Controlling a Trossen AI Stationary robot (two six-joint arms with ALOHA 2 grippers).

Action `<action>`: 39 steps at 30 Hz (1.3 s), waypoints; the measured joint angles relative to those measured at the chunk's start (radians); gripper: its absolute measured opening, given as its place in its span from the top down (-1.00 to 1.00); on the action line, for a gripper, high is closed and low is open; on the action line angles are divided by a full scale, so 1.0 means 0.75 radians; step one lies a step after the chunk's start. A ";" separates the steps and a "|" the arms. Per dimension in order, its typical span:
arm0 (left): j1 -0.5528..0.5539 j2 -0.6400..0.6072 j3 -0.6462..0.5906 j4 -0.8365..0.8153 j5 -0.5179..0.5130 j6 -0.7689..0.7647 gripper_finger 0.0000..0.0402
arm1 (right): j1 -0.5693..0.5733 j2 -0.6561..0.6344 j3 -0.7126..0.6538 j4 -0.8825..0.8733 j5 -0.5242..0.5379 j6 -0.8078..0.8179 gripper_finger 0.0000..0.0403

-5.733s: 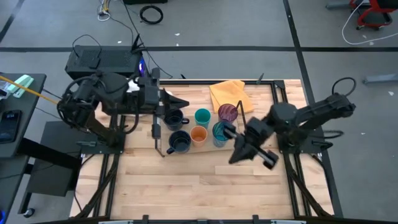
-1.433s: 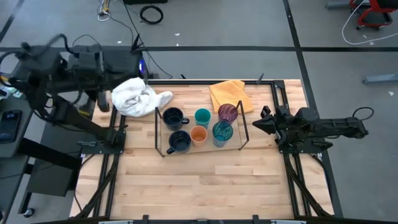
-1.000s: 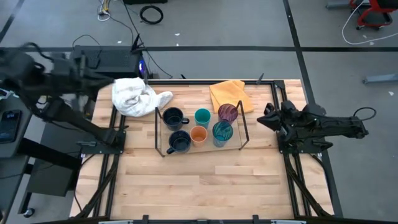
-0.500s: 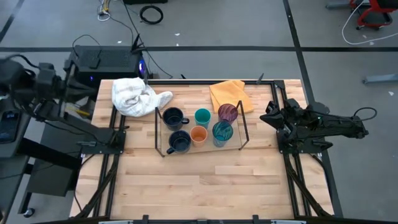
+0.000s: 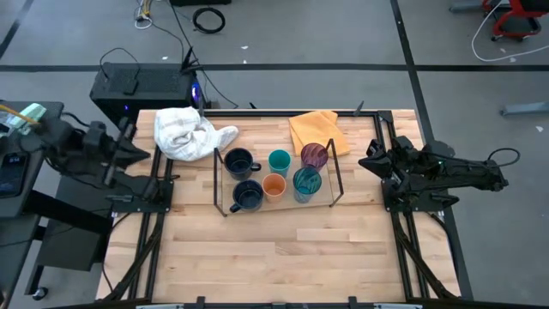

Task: Stack small to large cups/mugs on shelf
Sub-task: Return to Home Position

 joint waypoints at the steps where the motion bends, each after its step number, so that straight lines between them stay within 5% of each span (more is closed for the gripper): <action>1: 0.000 -0.029 -0.054 0.027 0.006 -0.005 0.99 | 0.000 0.000 0.000 0.000 0.000 0.000 0.89; 12: 0.000 -0.291 -0.549 0.400 0.022 -0.025 1.00 | 0.000 0.000 0.000 0.000 0.000 0.000 0.89; 20: 0.000 -0.298 -0.781 0.509 -0.015 -0.062 1.00 | 0.000 0.001 0.000 0.000 0.000 0.001 0.89; 29: 0.000 -0.298 -0.987 0.790 -0.018 -0.102 0.99 | -0.001 0.004 0.000 -0.002 0.000 0.000 0.89; 39: 0.000 -0.298 -1.108 0.867 -0.015 -0.133 0.99 | 0.000 0.004 0.000 -0.001 0.000 0.000 0.89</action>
